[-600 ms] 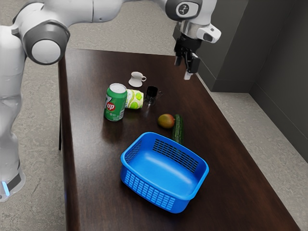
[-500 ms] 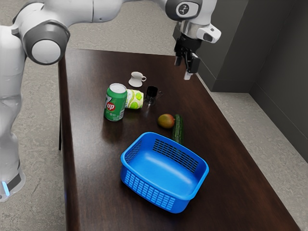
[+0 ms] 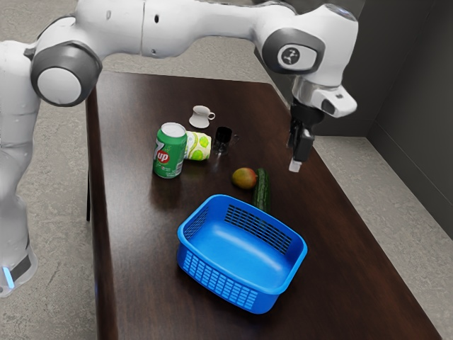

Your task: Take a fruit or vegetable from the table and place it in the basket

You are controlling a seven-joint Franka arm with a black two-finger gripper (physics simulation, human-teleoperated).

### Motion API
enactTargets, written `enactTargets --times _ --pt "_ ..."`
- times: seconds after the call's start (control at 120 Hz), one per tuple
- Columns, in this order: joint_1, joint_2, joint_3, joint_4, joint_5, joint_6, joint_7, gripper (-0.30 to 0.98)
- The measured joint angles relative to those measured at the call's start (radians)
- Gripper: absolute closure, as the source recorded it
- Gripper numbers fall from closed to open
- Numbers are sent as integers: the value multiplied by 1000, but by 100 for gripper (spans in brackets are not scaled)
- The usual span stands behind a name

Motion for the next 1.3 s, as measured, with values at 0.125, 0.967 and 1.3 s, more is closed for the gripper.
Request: enactTargets --times 0.125,0.967,1.3 --pt "-4 24 -101 18 136 58 190 0" --pt "23 20 171 27 17 -72 -7 0" --pt "36 -115 189 -309 -23 -32 -155 0"
